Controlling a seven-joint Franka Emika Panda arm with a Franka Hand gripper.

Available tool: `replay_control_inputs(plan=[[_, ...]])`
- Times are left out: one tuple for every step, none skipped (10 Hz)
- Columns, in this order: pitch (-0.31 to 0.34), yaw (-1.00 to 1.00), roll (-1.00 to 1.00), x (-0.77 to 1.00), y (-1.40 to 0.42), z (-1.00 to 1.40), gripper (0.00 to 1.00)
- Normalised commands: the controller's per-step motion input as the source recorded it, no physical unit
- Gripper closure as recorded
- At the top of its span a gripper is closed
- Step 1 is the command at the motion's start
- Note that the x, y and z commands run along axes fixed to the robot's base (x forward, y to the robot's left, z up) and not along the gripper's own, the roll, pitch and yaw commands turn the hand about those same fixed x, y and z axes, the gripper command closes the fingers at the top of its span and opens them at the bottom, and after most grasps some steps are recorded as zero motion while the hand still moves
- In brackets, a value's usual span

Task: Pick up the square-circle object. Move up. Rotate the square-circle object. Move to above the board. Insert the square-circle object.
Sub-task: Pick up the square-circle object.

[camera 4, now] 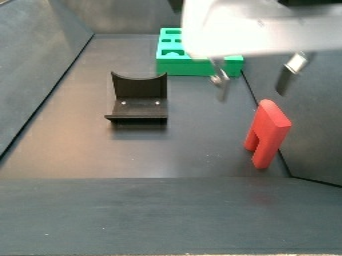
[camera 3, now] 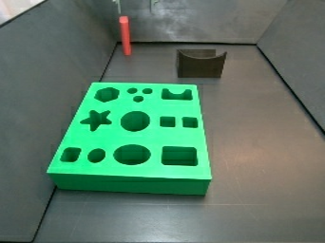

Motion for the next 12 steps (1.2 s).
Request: replay_control_inputs(plan=[[-0.156,0.29,0.00,-0.47,0.13,-0.22,0.00],[-0.089,0.18,0.00,-0.34,0.14,-0.33,0.00],[0.000,0.03,0.04,0.00,0.05,-0.56,0.00],[0.030,0.00,0.00,0.09,0.04,-0.60,0.00],[0.011,-0.08,0.00,0.10,0.04,-0.56,0.00],[0.000,-0.11,-0.06,0.03,0.08,-0.47,0.00],[0.000,-0.03,0.00,0.00,0.03,-0.42,0.00],[-0.074,-0.01,-0.08,0.00,0.07,-0.26,0.00],[-0.016,0.00,-0.03,0.00,0.06,-0.09,0.00],[-0.029,-0.01,-0.02,-0.05,0.07,-0.15,0.00],[-0.024,-0.08,-0.02,-0.11,0.03,-0.04,0.00],[0.000,0.00,0.00,-0.01,0.00,0.00,0.00]])
